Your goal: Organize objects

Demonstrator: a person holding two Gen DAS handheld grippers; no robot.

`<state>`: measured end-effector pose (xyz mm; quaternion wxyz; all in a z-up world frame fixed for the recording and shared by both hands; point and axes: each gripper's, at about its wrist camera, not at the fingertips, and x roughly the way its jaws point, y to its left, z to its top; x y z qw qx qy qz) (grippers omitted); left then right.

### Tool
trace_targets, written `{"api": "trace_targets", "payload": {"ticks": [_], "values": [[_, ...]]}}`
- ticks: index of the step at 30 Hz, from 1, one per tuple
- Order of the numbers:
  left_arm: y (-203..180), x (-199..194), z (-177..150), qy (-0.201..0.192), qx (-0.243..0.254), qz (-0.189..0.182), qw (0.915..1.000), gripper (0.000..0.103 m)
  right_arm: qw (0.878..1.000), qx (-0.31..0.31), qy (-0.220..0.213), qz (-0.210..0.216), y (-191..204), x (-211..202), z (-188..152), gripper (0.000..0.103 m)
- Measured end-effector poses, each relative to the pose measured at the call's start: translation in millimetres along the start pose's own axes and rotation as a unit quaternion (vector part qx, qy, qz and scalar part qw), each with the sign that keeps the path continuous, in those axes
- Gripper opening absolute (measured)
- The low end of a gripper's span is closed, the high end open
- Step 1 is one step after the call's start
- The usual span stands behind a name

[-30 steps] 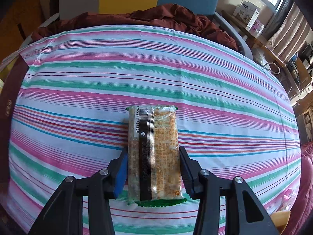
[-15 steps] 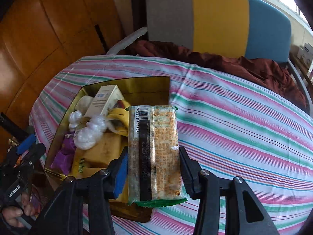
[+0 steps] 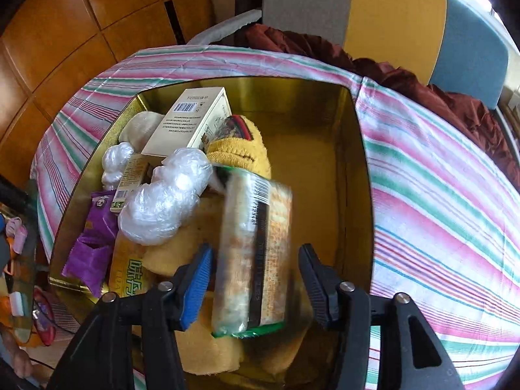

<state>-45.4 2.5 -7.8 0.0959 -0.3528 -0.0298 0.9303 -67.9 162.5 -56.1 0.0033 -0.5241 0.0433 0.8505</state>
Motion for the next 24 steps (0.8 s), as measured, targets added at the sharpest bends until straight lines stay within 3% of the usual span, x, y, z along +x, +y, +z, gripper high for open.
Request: {"api": "trace_targets", "payload": {"ticks": [3,11,20,24], "values": [[1,-1,-1,-0.001,-0.006,0.011,0.9999,0.103,1.0,-0.006,-0.029,-0.004,0,-15,-5,0.071],[-3,-7,-6,-0.005,-0.019,0.041,0.999,0.103,0.997,0.005,-0.078,-0.016,2,-48,-32,0.071],[-16,-26,-19,-0.039,0.007,0.027,0.9989,0.103,0.986,0.058,-0.141,-0.064,-6,-79,-69,0.071],[-23,-29,-22,-0.037,0.017,0.014,0.9991,0.103,0.985,0.06,-0.146,-0.068,-6,-81,-69,0.071]]}}
